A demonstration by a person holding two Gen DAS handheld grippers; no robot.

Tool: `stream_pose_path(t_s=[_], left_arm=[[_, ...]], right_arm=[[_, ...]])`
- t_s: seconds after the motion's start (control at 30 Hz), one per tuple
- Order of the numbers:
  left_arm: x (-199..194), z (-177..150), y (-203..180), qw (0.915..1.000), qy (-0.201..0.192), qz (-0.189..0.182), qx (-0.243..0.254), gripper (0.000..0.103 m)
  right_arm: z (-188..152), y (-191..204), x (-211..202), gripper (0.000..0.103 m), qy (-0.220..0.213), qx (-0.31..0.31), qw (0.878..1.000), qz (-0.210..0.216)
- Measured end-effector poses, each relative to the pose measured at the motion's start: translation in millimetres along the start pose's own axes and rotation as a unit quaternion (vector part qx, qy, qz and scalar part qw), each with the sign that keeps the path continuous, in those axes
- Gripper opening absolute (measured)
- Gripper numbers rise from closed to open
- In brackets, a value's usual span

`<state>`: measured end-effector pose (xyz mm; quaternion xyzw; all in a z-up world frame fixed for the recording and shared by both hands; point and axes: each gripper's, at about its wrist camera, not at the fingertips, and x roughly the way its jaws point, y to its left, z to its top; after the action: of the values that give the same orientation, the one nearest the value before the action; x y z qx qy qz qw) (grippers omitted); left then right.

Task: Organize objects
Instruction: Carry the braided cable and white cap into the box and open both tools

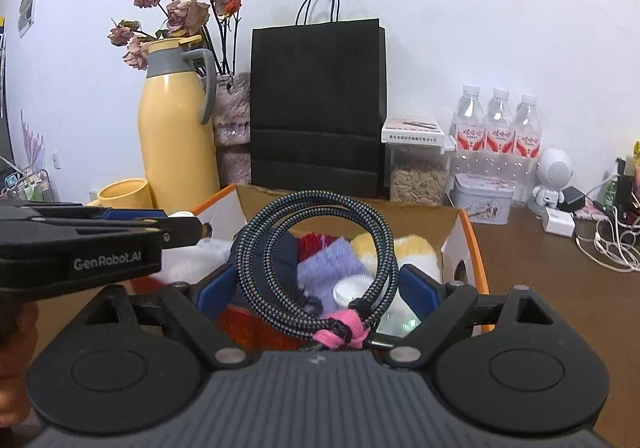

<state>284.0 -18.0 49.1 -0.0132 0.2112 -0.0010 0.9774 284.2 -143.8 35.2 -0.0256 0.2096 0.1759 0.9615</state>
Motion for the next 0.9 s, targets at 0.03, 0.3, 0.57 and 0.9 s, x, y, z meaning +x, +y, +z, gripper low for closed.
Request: stream_pose_path(t_s=[0.03, 0.3, 0.57, 0.9], left_arm=[[4.2, 2.1, 0.2, 1.0, 0.0, 0.001, -0.002, 0.027], [37.8, 16.6, 4.4, 0.9999, 0.002, 0.002, -0.01, 0.027], [71.3, 22.0, 4.4, 0.9999, 0.011, 0.004, 0.002, 0.027], [89.1, 20.6, 5.2, 0.9994, 0.01, 0.03, 0.014, 0.103]], right_arm=[[2.3, -0.8, 4.4, 0.089, 0.0, -0.001, 1.0, 0.0], [13.9, -8.8, 40.3, 0.089, 0.009, -0.002, 1.0, 0.005], [16.4, -21.3, 73.7, 0.089, 0.02, 0.002, 1.0, -0.004], [9.9, -28.5, 97.3, 0.103, 0.046, -0.002, 0.998, -0.03]])
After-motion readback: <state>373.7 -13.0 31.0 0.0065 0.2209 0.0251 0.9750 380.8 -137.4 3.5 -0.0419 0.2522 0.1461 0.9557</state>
